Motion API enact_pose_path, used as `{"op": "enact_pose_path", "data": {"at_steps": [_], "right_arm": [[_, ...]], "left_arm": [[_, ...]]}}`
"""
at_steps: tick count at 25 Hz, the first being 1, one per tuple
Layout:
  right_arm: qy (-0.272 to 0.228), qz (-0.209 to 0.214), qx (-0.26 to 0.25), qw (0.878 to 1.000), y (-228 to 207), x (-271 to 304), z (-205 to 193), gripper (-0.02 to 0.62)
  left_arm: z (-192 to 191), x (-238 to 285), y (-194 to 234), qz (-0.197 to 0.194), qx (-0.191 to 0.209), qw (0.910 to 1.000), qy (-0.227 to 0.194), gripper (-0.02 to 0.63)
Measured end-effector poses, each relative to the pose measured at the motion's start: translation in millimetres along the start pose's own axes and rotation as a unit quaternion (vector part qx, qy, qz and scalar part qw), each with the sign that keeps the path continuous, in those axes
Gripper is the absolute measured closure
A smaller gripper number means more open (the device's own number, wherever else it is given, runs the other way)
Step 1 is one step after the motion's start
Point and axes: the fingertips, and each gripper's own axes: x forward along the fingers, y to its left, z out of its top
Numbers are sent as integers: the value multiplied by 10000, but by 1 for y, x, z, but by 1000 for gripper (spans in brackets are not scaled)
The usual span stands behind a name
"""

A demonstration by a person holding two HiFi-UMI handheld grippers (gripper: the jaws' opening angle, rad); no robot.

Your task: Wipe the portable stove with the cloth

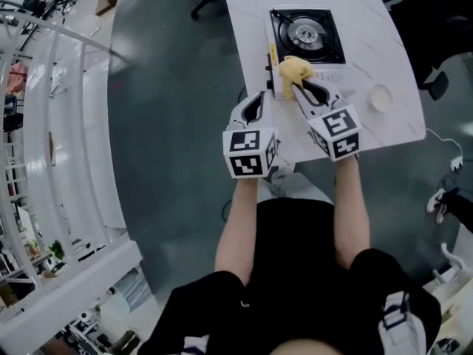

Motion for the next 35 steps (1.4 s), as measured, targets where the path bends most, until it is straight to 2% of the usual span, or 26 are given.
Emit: {"op": "enact_pose_path", "data": {"at_steps": [3, 8, 11, 15, 24, 35], "right_arm": [[149, 257, 9, 9996, -1, 11, -7, 560], [485, 306, 117, 9983, -3, 35, -27, 560], [461, 451, 153, 9978, -1, 53, -34, 560], [866, 599, 43, 9944, 1, 72, -52, 560], [1404, 467, 647, 9869, -40, 74, -87, 560], [1415, 270, 859, 9858, -67, 50, -100, 560]], "left_arm": [[2, 7, 6, 154, -26, 9999, 67, 613], [-12, 19, 16, 250, -40, 9993, 286, 612], [-24, 36, 22, 257, -42, 9987, 437, 612], [-21, 57, 20, 154, 71, 9984, 540, 613], [-19, 92, 13, -48, 293, 9959, 851, 612], [-31, 113, -24, -443, 537, 9913, 1115, 612]]}}
